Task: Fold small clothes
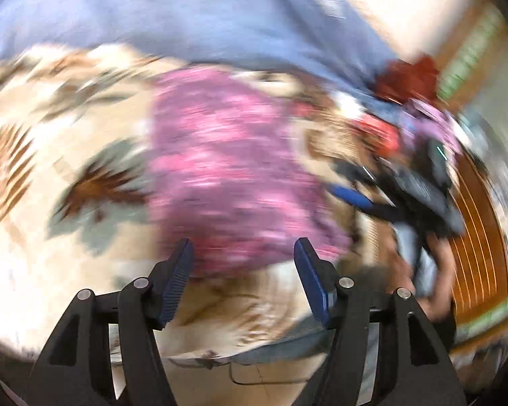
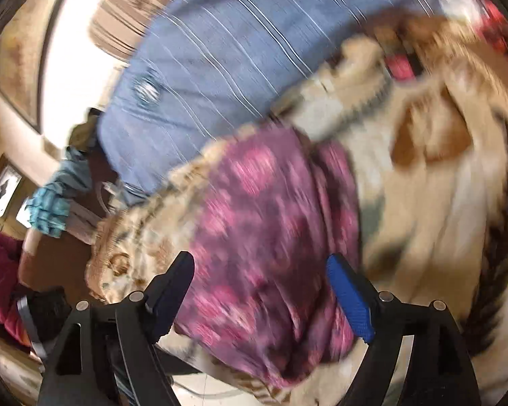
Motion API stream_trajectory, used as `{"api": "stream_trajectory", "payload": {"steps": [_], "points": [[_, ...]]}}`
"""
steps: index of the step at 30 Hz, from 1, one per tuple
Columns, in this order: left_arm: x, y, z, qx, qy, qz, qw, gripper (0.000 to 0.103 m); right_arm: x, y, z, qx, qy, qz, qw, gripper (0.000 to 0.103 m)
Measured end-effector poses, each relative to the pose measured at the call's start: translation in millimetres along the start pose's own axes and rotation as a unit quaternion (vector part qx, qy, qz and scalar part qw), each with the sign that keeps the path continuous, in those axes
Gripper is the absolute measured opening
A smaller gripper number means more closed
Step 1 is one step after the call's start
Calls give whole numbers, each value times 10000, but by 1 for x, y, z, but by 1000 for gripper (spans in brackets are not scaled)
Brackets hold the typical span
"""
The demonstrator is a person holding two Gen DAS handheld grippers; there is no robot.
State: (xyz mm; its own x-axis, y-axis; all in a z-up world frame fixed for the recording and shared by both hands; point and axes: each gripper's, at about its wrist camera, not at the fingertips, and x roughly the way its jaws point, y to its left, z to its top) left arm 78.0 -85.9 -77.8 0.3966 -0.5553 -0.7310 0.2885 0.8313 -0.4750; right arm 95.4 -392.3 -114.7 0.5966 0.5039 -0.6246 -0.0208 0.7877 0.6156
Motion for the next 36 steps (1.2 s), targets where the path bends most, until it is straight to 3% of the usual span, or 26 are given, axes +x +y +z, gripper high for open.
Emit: {"api": "stream_trajectory", "payload": {"steps": [2,4,5,7,8,11,12,14,16,19,21,23,26,29,31,33,36], "points": [[14,30,4,-635,177,-230,9976,60,14,3,5,-132,149,-390,9990,77],[30,48,8,-1090,329,-564,9919,60,20,6,10,-250,117,-542,9982,77],[37,55,10,-1270,415,-739,9883,60,27,7,10,-284,229,-594,9976,71],[40,61,3,-1464,452,-802,9849,60,41,4,4,-226,545,-625,9963,20],[41,59,2,-1447,432,-804,9853,61,39,2,1,-192,595,-704,9956,9],[41,53,-3,-1194,361,-733,9895,62,14,-4,2,-143,210,-1063,9940,8],[42,53,-4,-1181,402,-736,9895,63,16,-10,2,-86,266,-1201,9924,8],[47,58,-10,-1264,519,-799,9874,65,41,-28,-1,227,779,-1304,9881,8],[43,60,-11,-1276,456,-751,9879,65,40,-18,2,-16,663,-1427,9875,10],[22,56,-13,-955,299,-518,9936,64,11,-4,-3,-71,254,-1199,9924,33],[9,50,-20,-502,144,-203,9984,64,-13,4,-14,-45,-69,-816,9966,76],[2,43,-30,-58,92,122,9999,64,-28,8,-31,104,-292,-508,9982,80],[5,32,-42,398,60,429,9983,64,-35,10,-58,247,-313,-328,9987,80],[22,19,-45,732,136,613,9953,64,-29,14,-69,193,-265,-947,9950,76],[39,10,-42,906,199,582,9940,64,-19,17,-64,59,-146,-1117,9936,58],[50,4,-37,1062,138,737,9915,64,-10,18,-65,-25,-48,-1329,9911,17],[46,6,-28,818,7,646,9945,53,-12,15,-66,71,-95,-1345,9908,11]]}}
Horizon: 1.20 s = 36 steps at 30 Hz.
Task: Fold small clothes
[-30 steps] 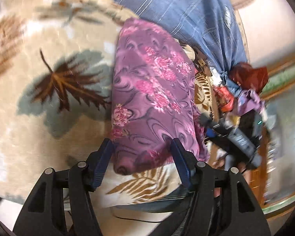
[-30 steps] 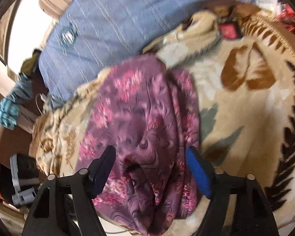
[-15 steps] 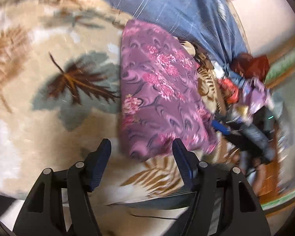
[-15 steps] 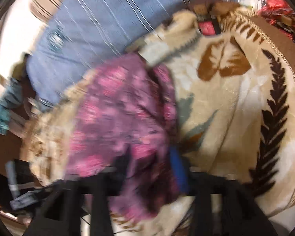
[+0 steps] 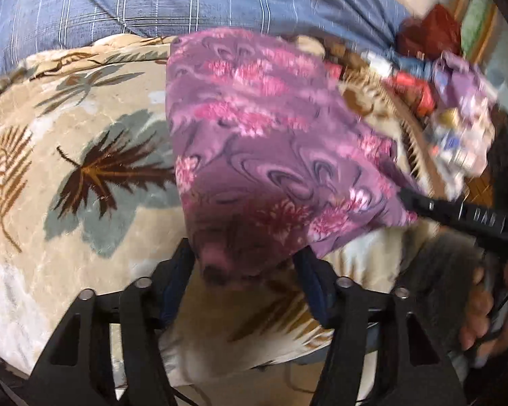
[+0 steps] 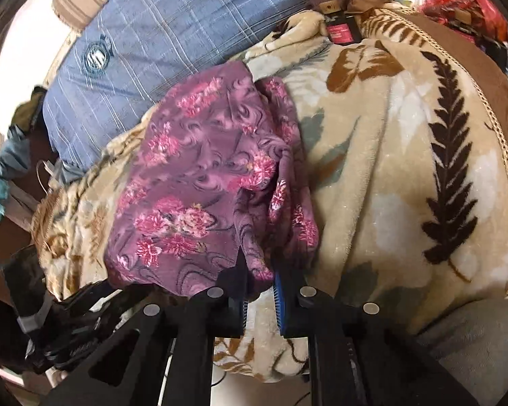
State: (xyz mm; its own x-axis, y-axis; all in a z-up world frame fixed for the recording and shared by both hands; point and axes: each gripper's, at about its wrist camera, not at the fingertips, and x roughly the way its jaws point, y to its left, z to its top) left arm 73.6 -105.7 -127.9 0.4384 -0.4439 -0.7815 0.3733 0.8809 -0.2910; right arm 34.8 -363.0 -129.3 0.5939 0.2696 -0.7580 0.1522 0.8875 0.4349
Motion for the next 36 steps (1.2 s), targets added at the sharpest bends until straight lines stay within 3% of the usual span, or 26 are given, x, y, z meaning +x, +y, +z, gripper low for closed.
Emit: {"api": "stream_trajectory", "payload": {"steps": [1,3,4,6,7,10,11,13,14,15,17,20,24,27,32,36], "points": [[-5,1,0,-40,-85,-1,10000,44,-7,-1,-1,-14,-128,-100,9999,11],[-8,-3,-2,104,-133,99,9998,38,-20,1,-1,-115,-316,-417,9986,10],[-3,-3,-6,181,-86,184,9996,36,-17,-1,-1,-110,-268,-494,9984,10],[19,3,-17,241,159,321,9991,32,12,-10,-1,-32,219,-782,9967,9],[23,8,-19,104,214,192,9995,30,21,-12,0,-10,400,-817,9959,9],[9,10,-16,-11,174,7,9998,28,18,-12,0,-24,393,-839,9957,13],[4,11,-16,-80,218,-30,9997,28,17,-13,0,-17,443,-755,9962,22],[-7,14,-17,-195,307,-212,9991,30,7,-10,0,-68,365,-431,9984,27],[-15,16,-16,-220,327,-337,9987,34,0,-8,1,-47,261,-215,9994,43],[-22,18,-14,-247,315,-402,9984,37,-12,-7,3,-7,92,69,9999,65],[-40,23,-2,-354,193,-607,9973,56,-40,-2,17,-11,-317,548,9980,82],[-46,37,32,-655,74,-820,9945,67,-54,16,53,-407,-421,882,9944,92],[-15,57,95,-826,181,-692,9940,67,-17,24,125,-593,-122,1157,9914,93],[20,77,130,-1147,385,-915,9884,67,37,12,166,-569,180,815,9949,92],[68,101,152,-1660,847,-1149,9757,67,107,-33,162,218,1021,990,9896,82],[103,122,158,-2248,952,-1585,9567,67,114,-39,165,408,1050,1734,9784,81]]}}
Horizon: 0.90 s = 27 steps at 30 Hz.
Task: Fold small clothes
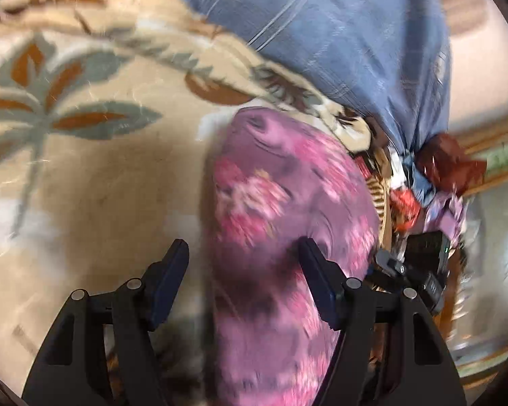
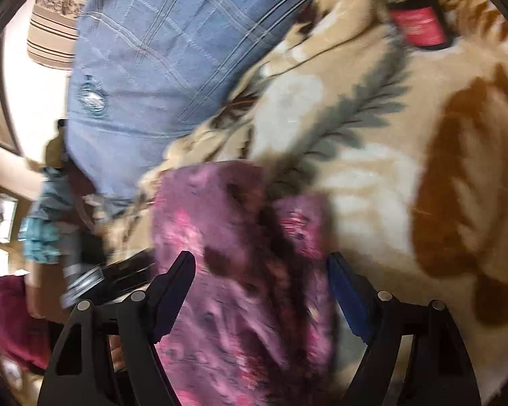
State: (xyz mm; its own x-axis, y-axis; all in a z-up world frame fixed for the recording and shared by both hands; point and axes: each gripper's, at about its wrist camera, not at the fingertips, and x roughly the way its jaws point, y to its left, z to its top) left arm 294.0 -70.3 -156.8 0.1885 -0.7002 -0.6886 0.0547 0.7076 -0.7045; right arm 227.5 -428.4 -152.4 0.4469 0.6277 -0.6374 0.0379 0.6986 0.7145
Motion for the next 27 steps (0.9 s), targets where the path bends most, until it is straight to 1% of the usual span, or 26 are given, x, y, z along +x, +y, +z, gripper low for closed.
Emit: {"api": "stream_trajectory", "payload": {"steps": [1,2,3,4,5,6,7,8,10,11,12,13,14,15,16,17,18,19,20,21,22,24,25,26,27], "points": [[3,4,5,-131,-22,-173,9998,67,3,-2,3,74,-44,20,10000,81],[5,9,13,-314,-11,-342,9989,67,6,-6,4,189,-99,61,9998,78],[6,10,17,-392,5,-434,9983,67,9,-8,5,238,-107,82,9996,68],[5,10,21,-417,-10,-551,9976,58,13,-6,7,157,-88,-12,9998,56],[3,7,23,-385,-40,-575,9976,39,17,-5,9,85,-2,-19,10000,34],[0,1,23,-330,-25,-454,9984,34,20,-4,10,85,72,13,9999,32],[-6,-5,22,-281,-48,-408,9988,19,20,-1,11,54,74,-31,10000,29],[-17,-14,19,-160,-153,-496,9985,19,13,7,11,-105,26,-53,9999,26],[-35,-30,17,181,-443,-558,9973,18,-4,20,17,-369,-131,3,9992,25],[-41,-38,16,357,-582,-451,9966,17,-11,23,18,-487,-235,77,9985,25],[-39,-45,19,559,-676,-192,9960,17,-13,24,20,-566,-313,10,9979,25],[-28,-47,23,718,-684,160,9949,17,-8,20,21,-550,-303,-87,9980,25],[-14,-44,27,797,-648,529,9933,17,2,12,22,-424,-193,-213,9987,25],[7,-37,30,808,-530,1063,9896,18,14,4,22,-330,-37,-444,9985,30],[23,-29,28,694,-365,1281,9887,23,21,-1,21,-303,70,-550,9980,30],[20,-27,23,601,-431,1193,9901,25,20,-4,21,-250,71,-396,9989,34],[12,-29,20,578,-483,1141,9906,27,16,-3,21,-262,72,-355,9990,41],[-1,-31,14,567,-513,1060,9914,36,12,0,21,-344,81,-401,9986,44],[-20,-34,5,560,-565,904,9927,49,4,3,20,-429,-7,-508,9978,50],[-34,-35,-5,559,-634,785,9933,54,-10,7,18,-437,-223,-553,9973,55],[-47,-36,-15,584,-682,720,9934,58,-18,10,17,-424,-336,-454,9975,58],[-69,-39,-41,739,-678,704,9925,60,-41,16,6,-371,-471,-194,9980,71],[-78,-38,-59,766,-645,688,9926,64,-49,20,-2,-359,-536,-160,9978,74],[-83,-36,-70,765,-596,682,9929,65,-58,26,-16,-336,-591,-224,9974,79],[-83,-35,-85,791,-485,672,9934,65,-62,30,-28,-331,-611,-272,9972,79]]}}
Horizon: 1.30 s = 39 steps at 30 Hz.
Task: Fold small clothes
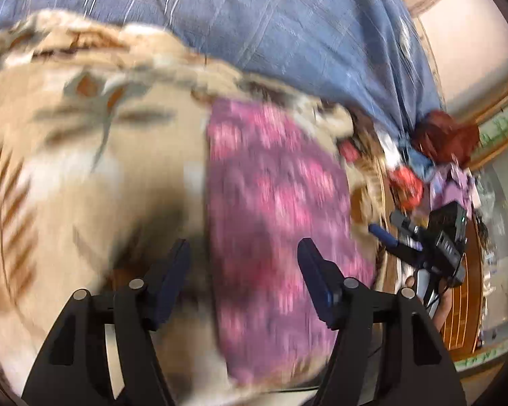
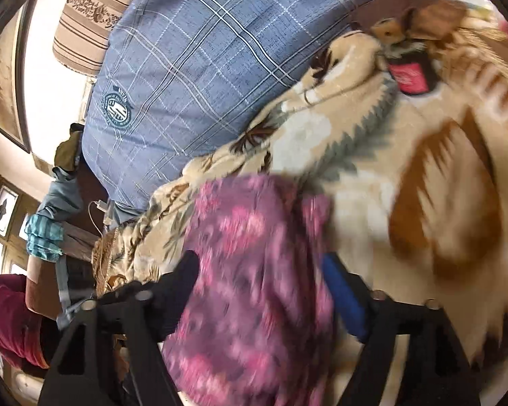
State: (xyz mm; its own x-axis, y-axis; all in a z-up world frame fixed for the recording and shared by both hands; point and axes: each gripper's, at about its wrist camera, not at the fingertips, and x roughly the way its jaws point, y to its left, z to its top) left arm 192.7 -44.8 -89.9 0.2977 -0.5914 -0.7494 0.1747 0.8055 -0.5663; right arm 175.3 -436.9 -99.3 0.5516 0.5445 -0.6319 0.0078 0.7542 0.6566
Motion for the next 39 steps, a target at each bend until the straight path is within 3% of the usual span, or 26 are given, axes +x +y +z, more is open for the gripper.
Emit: {"api": "stream_trajectory", "payload": {"steps": [4,6,10,14,16,17,18,19,22,24,25,29,31,32,33,36,39], "points": [[16,-3,-51,-15,312,-18,9995,65,-12,4,-52,168,-144,-308,9993,79],[26,0,-68,-349,328,-243,9986,67,-10,-4,-65,247,-65,-529,9983,79],[34,7,-74,-872,357,-514,9942,69,4,-14,-65,389,153,-484,9980,78],[35,-6,-70,-624,370,-411,9965,68,22,-18,-71,398,512,-686,9955,74],[41,-9,-70,-461,422,-293,9976,64,21,-21,-71,525,542,-482,9960,54],[43,-8,-70,-442,471,-280,9975,58,24,-26,-71,681,602,-490,9947,32],[43,-7,-71,-487,504,-232,9973,53,27,-32,-72,813,675,-566,9928,17],[38,-11,-71,-465,497,-207,9975,48,26,-34,-73,864,694,-523,9925,16],[26,-23,-76,-111,227,-81,9996,47,4,-22,-72,418,334,-712,9960,12],[48,-16,-78,-52,403,198,9990,51,20,-38,-73,674,628,-906,9916,11],[51,-10,-79,-178,405,53,9990,56,25,-41,-73,759,736,-844,9908,11],[34,4,-79,-490,419,-460,9969,61,18,-24,-76,383,618,-1043,9919,26],[24,10,-84,-513,507,-567,9958,63,7,-15,-82,244,431,-958,9942,46],[19,14,-86,-524,503,-602,9955,63,0,-12,-86,257,306,-833,9957,73],[15,15,-87,-555,475,-615,9954,63,-6,-12,-92,329,171,-717,9967,83],[14,23,-85,-673,407,-663,9947,66,-7,-15,-105,606,208,-433,9970,83],[31,27,-85,-842,566,-785,9917,71,12,-26,-112,939,623,-489,9924,82]]}}
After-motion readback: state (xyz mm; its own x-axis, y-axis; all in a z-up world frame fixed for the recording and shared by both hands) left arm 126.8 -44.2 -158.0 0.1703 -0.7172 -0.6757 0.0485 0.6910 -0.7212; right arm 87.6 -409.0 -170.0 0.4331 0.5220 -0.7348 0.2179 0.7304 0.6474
